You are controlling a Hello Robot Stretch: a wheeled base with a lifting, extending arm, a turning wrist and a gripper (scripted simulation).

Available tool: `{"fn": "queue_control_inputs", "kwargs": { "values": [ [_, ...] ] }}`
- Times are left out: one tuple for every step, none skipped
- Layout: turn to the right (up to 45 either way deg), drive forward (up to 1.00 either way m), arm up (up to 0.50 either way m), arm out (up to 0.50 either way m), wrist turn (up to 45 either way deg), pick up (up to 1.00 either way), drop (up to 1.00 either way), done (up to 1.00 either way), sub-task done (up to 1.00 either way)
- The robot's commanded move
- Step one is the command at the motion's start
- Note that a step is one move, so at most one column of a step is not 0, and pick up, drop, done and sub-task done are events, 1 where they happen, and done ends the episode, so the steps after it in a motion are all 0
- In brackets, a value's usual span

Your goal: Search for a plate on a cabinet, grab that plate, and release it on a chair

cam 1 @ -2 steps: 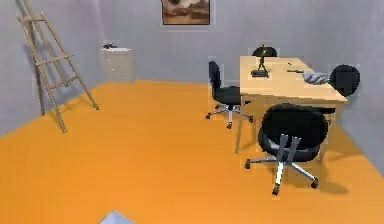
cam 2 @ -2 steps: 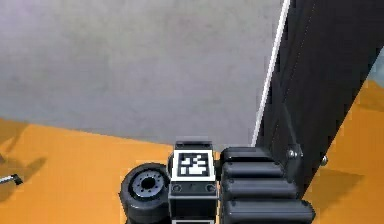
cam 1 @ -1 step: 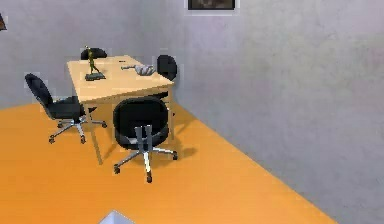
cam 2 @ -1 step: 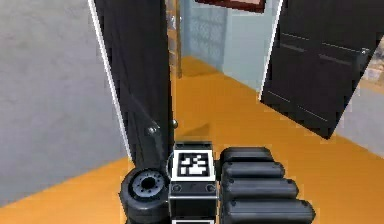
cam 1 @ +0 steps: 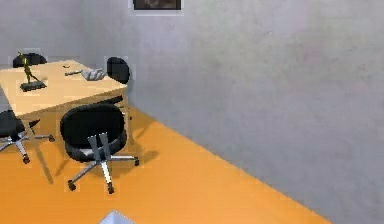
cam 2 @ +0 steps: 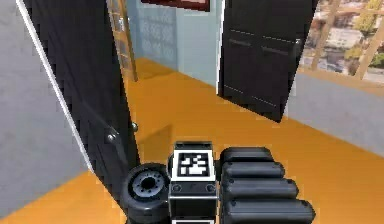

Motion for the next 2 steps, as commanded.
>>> {"fn": "queue_control_inputs", "kwargs": {
  "values": [
    [0.0, 1.00, 0.00, 0.00, 0.0, 0.00, 0.00, 0.00, 0.00],
    [-3.0, 0.00, 0.00, 0.00, 0.0, 0.00, 0.00, 0.00, 0.00]
  ]
}}
